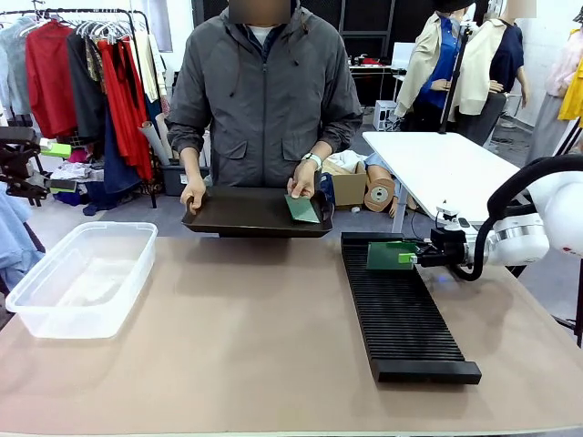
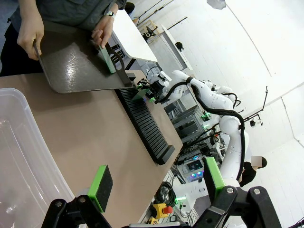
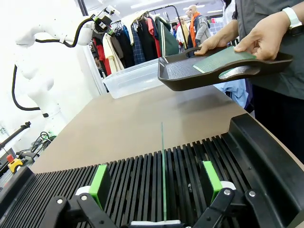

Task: Sort PCBs into racks and boxes based on the side picked up.
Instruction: Pick up the Blank PCB handed by the Human.

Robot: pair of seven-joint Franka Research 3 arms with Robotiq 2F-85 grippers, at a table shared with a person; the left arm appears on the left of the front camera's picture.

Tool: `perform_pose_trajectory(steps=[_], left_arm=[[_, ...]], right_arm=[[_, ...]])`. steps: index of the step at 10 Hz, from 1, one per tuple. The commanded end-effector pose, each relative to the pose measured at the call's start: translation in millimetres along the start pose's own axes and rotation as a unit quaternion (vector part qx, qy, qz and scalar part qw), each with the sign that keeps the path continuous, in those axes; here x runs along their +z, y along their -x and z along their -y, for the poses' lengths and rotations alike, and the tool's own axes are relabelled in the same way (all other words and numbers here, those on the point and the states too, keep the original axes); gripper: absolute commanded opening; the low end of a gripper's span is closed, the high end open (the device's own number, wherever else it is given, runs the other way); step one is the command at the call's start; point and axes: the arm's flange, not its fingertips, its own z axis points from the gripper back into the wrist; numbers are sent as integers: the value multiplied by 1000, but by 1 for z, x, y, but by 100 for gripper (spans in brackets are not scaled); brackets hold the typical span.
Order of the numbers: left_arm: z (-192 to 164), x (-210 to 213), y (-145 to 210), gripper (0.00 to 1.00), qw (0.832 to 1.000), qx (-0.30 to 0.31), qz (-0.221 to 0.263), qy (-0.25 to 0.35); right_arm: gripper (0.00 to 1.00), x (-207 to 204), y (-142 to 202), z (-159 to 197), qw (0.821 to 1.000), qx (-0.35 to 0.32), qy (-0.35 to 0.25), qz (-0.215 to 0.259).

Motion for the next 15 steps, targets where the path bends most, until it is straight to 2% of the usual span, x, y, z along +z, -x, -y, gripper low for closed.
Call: perform_pose_trajectory(steps=[1, 3, 5, 9, 13, 15], left_arm=[[4, 1, 0, 100, 1000, 5, -4, -5], [4, 1, 0, 100, 1000, 5, -4, -5], [4, 1, 0, 100, 1000, 5, -4, -5], [4, 1, 0, 100, 1000, 5, -4, -5], [4, 1, 0, 100, 1000, 5, -4, -5], [4, 1, 0, 100, 1000, 5, -4, -5]], right_arm=[[100, -2, -4, 0, 1000, 3, 0, 2], [100, 0, -3, 2, 1000, 0, -1, 12], [100, 2, -16, 3, 999, 26, -4, 19], [100, -4, -37, 0, 998, 56, -15, 7], [100, -20, -69, -22, 998, 57, -13, -2], [100, -30, -85, -41, 999, 28, 5, -19]])
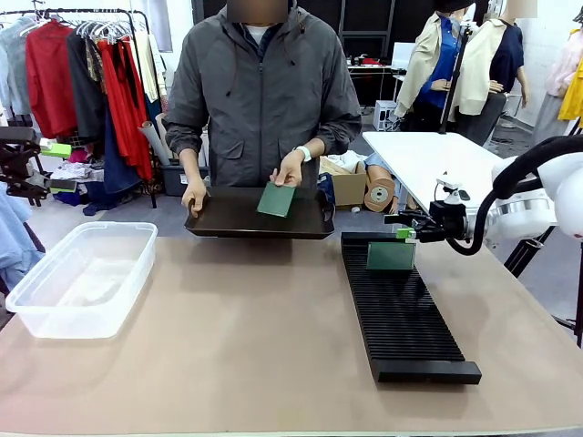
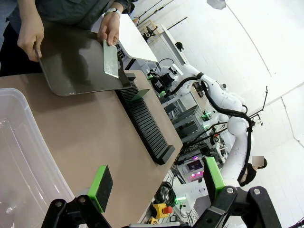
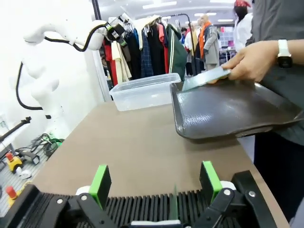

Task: Sort PCBs into racks and boxes based on the side picked up.
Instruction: Pick up the Blank PCB handed by the Human.

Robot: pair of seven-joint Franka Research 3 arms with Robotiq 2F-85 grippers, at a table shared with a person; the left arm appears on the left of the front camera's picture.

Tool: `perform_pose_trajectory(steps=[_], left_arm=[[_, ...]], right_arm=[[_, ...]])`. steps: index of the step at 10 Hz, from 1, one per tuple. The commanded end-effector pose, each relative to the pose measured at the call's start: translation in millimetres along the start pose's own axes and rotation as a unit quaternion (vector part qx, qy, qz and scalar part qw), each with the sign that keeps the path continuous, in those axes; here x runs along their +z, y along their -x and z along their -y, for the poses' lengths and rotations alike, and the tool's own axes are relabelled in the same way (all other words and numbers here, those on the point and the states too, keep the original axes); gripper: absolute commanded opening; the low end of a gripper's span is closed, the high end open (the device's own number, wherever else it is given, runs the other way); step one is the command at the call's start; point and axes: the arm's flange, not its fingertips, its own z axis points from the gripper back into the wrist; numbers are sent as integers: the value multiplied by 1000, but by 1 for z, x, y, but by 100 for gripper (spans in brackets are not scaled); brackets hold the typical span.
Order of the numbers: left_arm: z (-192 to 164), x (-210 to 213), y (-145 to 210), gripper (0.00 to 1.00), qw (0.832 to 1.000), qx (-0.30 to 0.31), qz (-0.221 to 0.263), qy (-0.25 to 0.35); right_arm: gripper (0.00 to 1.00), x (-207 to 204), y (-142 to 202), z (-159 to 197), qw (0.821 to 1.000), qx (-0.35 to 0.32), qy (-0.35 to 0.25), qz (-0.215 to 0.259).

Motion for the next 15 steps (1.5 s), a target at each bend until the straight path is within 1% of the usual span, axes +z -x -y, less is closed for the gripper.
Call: perform_pose_trajectory(steps=[1, 2, 3, 4, 5, 6, 8, 9, 10, 11, 12, 13, 14, 15], left_arm=[[4, 1, 0, 100, 1000, 5, -4, -5], [4, 1, 0, 100, 1000, 5, -4, -5], [4, 1, 0, 100, 1000, 5, -4, -5], [4, 1, 0, 100, 1000, 5, -4, -5], [4, 1, 0, 100, 1000, 5, -4, -5], [4, 1, 0, 100, 1000, 5, -4, -5], [4, 1, 0, 100, 1000, 5, -4, -5], [4, 1, 0, 100, 1000, 5, -4, -5], [4, 1, 0, 100, 1000, 5, -4, -5], [4, 1, 0, 100, 1000, 5, -4, -5], [4, 1, 0, 100, 1000, 5, -4, -5], [4, 1, 0, 100, 1000, 5, -4, -5], [4, 1, 0, 100, 1000, 5, -4, -5], [4, 1, 0, 100, 1000, 5, -4, -5]], right_arm=[[100, -20, -18, -32, 997, -69, 28, -28], [100, -29, -30, -44, 990, -133, 44, -29], [100, -35, -39, -56, 976, -204, 66, -44], [100, -41, -48, -67, 957, -277, 70, -44], [100, -47, -58, -76, 941, -329, 73, -22], [100, -50, -66, -83, 929, -360, 82, -8], [100, -54, -83, -101, 900, -425, 100, 17], [100, -53, -90, -111, 882, -454, 124, 18], [100, -51, -99, -119, 869, -475, 138, 17], [100, -52, -109, -128, 847, -514, 134, 26], [100, -53, -119, -136, 827, -549, 115, 44], [100, -53, -127, -141, 826, -548, 119, 48], [100, -54, -133, -144, 822, -555, 119, 52], [100, -57, -138, -147, 826, -550, 115, 51]])
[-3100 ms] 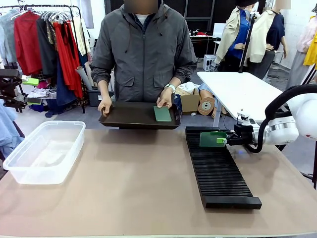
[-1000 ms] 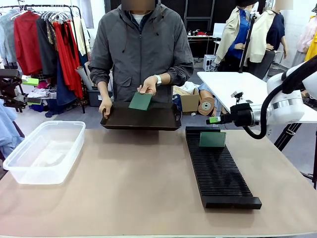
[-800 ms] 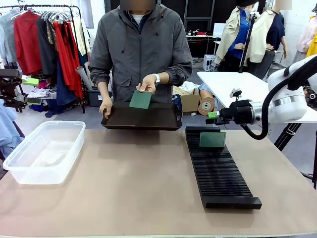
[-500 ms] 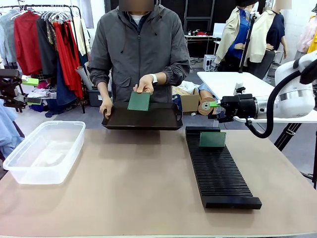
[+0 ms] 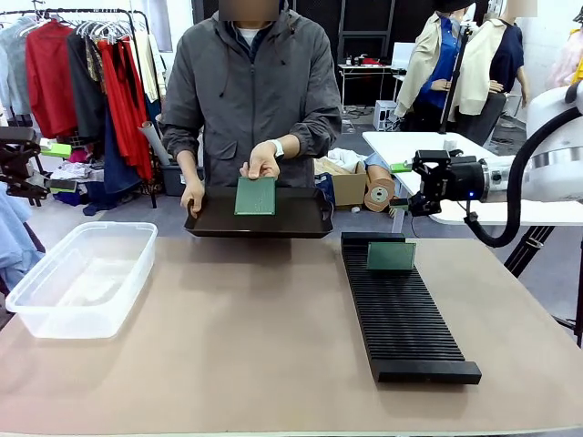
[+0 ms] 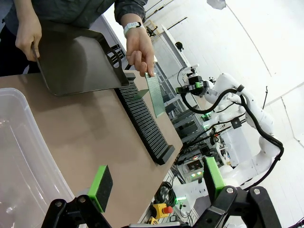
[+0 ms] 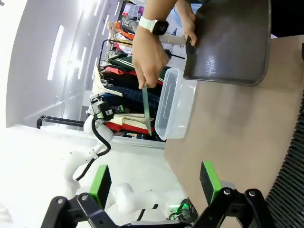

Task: Sort PCBs into racks and boxes based on the side picked up.
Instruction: Pick up the Blank PCB handed by the Human.

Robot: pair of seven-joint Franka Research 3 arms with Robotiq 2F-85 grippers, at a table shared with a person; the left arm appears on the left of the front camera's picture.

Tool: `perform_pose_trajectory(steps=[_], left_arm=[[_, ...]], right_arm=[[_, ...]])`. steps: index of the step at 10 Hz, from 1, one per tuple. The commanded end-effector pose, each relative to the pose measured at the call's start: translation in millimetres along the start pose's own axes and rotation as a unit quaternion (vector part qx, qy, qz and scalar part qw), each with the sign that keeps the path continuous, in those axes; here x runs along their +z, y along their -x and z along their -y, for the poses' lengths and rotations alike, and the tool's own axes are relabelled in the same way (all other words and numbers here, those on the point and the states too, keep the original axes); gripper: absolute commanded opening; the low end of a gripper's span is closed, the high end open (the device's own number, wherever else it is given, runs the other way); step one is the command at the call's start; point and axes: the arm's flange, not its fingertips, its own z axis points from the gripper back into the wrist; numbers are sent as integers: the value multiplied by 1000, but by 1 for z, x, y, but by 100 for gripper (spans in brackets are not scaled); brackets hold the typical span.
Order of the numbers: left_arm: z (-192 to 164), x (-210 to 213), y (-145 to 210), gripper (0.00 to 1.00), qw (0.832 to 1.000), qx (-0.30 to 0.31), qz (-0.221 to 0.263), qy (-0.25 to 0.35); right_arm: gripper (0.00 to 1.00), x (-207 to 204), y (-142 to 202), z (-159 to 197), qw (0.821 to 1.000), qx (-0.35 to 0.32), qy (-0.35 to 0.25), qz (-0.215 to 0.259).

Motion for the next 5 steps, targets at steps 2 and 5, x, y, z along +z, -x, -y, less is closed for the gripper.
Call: perform_pose_trajectory(steps=[2, 5], left_arm=[[4, 1, 0, 100, 1000, 5, -4, -5], [4, 1, 0, 100, 1000, 5, -4, -5]], right_arm=[[100, -7, 3, -7, 1000, 20, -15, 2], [100, -2, 0, -6, 1000, 3, -2, 0]])
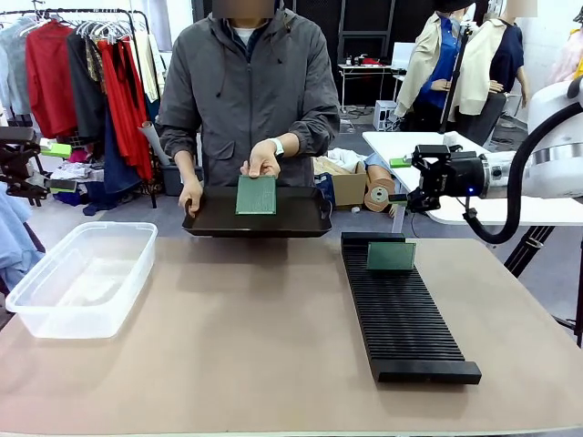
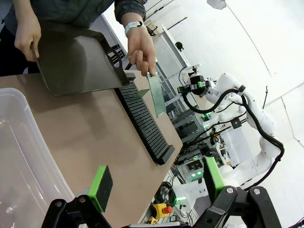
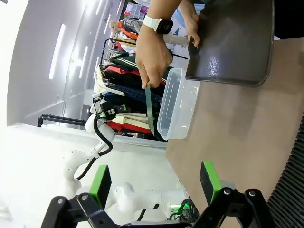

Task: Sort PCBs into racks and boxes based on the side picked up.
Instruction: Pick up the Blank PCB handed by the Human.

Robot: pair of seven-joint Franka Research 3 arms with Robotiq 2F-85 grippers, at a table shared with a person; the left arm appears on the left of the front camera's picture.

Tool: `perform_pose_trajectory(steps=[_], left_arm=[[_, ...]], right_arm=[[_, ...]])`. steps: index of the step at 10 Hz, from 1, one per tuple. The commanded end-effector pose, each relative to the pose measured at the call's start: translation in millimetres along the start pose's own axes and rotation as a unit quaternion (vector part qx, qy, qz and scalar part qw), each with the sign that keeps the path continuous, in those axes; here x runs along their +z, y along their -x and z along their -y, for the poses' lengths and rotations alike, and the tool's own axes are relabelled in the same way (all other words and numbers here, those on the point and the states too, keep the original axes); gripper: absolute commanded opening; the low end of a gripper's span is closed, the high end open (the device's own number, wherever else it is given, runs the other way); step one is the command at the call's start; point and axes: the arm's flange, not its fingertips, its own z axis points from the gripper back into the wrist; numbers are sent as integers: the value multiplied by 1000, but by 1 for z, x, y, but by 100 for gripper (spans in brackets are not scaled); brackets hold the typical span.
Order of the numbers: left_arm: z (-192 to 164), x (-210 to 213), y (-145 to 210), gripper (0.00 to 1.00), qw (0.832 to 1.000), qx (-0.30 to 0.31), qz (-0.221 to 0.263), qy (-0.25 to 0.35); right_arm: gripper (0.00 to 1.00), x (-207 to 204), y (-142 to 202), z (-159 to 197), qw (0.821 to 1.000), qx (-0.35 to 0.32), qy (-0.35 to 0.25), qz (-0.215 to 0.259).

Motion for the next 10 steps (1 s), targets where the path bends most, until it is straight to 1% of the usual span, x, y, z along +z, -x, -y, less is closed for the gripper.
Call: perform_pose_trajectory(steps=[1, 6, 8, 9, 10], left_arm=[[4, 1, 0, 100, 1000, 5, -4, -5], [0, 0, 0, 100, 1000, 0, 0, 0], [-30, -18, -19, 100, 999, 17, -38, 35], [-47, -31, -28, 100, 997, 30, -55, 35], [-63, -47, -34, 100, 994, 45, -83, 58]], right_arm=[[100, 0, 0, -1, 1000, -1, 0, 1], [100, 0, 0, -1, 1000, -1, 0, 1], [100, 0, 0, -1, 1000, -1, 0, 1], [100, 0, 0, -1, 1000, -1, 0, 1], [100, 0, 0, -1, 1000, -1, 0, 1]])
